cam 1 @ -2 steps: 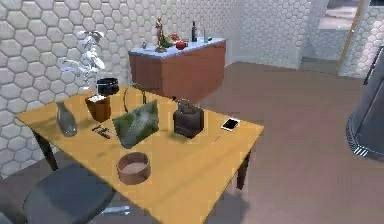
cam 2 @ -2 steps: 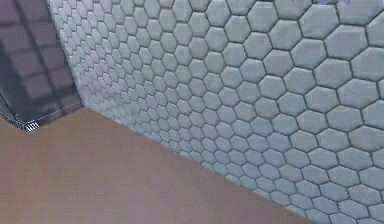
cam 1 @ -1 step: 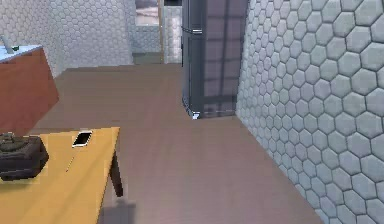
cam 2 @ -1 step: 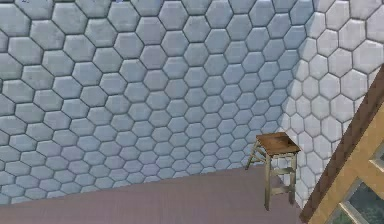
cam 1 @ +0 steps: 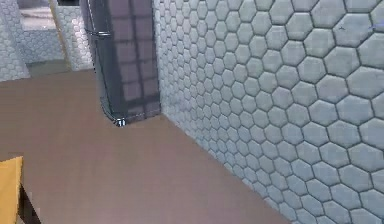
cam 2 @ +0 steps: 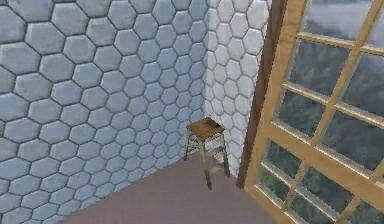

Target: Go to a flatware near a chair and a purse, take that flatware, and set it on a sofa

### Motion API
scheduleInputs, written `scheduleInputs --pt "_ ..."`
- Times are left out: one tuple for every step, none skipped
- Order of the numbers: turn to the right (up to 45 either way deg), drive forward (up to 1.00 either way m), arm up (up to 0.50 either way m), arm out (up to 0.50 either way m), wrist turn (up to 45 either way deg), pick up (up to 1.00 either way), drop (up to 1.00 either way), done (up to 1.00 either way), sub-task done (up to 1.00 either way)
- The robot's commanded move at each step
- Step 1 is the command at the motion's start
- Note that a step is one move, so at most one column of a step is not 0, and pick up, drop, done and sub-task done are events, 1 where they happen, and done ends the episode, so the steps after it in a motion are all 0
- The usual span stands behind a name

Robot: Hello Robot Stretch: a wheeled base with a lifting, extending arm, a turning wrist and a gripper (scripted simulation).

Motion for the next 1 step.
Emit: scheduleInputs --pt "0.0 0.2 0.0 0.0 0.0 0.0 0.0 0.0 0.0"
